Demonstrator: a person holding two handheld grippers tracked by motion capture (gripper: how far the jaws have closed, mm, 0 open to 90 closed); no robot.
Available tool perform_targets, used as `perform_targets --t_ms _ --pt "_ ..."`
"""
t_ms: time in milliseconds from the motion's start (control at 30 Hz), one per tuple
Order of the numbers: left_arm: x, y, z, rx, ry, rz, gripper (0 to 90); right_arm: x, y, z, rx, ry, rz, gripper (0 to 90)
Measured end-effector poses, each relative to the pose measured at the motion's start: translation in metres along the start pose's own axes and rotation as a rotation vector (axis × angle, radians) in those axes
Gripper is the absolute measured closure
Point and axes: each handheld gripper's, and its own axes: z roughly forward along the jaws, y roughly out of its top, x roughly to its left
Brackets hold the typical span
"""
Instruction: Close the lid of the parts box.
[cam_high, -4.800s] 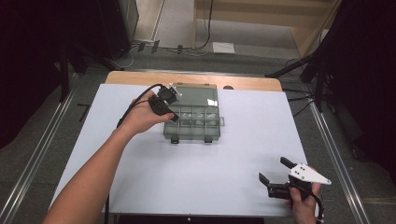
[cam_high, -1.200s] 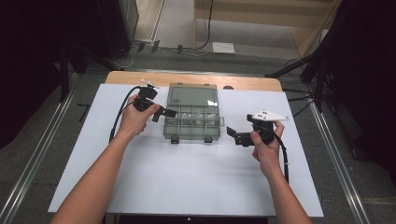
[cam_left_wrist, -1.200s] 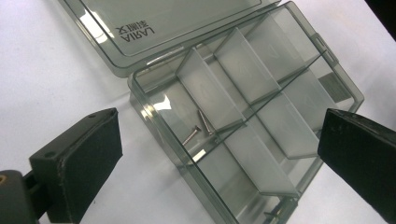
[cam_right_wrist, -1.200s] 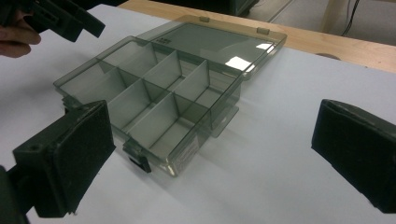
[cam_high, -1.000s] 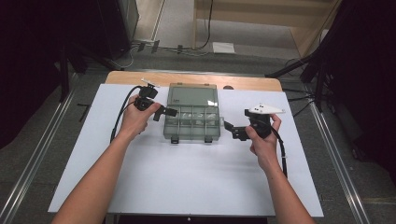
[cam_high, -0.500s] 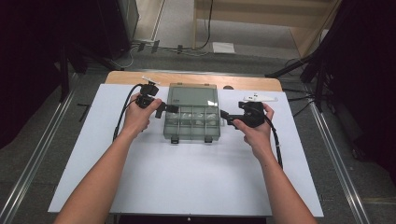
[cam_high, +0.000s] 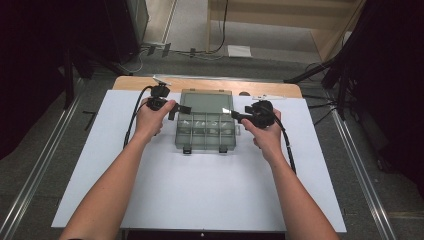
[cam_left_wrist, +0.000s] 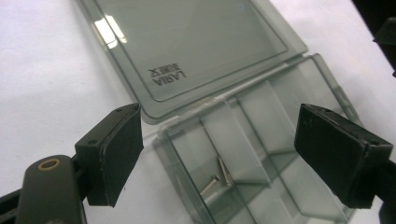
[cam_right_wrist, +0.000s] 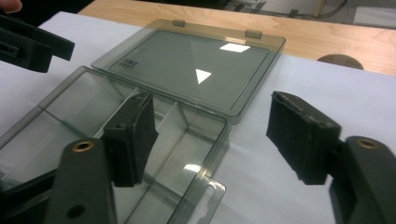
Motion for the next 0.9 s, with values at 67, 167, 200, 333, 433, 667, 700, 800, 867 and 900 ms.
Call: perform_targets --t_ms 67,167,200,333,433,667,700,800,867,900 --pt "0.001 0.001 0.002 -0.005 0.013 -0.004 14.9 0.000 0.003 0.005 0.025 -0.027 0.014 45.7" --pt "0.001 0.004 0.005 -0.001 0.035 -0.008 21.9 -0.002 0.006 0.012 0.039 -0.043 0.032 48.7" --pt "0.001 0.005 0.006 0.000 0.040 -0.008 21.9 -0.002 0.007 0.015 0.043 -0.056 0.038 49.5" --pt "0.003 0.007 0.010 -0.007 0.044 -0.021 21.9 -0.003 0.010 0.025 0.073 -0.068 0.040 50.2" --pt "0.005 0.008 0.011 -0.019 0.070 -0.034 28.7 -0.006 0.013 0.030 0.083 -0.055 0.052 49.1" --pt "0.009 0.009 0.018 -0.021 0.114 -0.042 41.0 -0.018 0.016 0.036 0.090 -0.034 0.105 54.3" --pt "0.010 0.009 0.019 -0.020 0.117 -0.046 41.0 -0.019 0.017 0.037 0.096 -0.036 0.099 55.0" --pt "0.013 0.009 0.021 -0.023 0.128 -0.069 41.0 -0.020 0.017 0.043 0.109 -0.035 0.100 56.1" --pt "0.014 0.009 0.022 -0.026 0.128 -0.084 41.0 -0.020 0.017 0.046 0.122 -0.033 0.104 56.8" --pt "0.015 0.009 0.023 -0.030 0.128 -0.093 41.0 -0.020 0.017 0.047 0.128 -0.027 0.107 56.9"
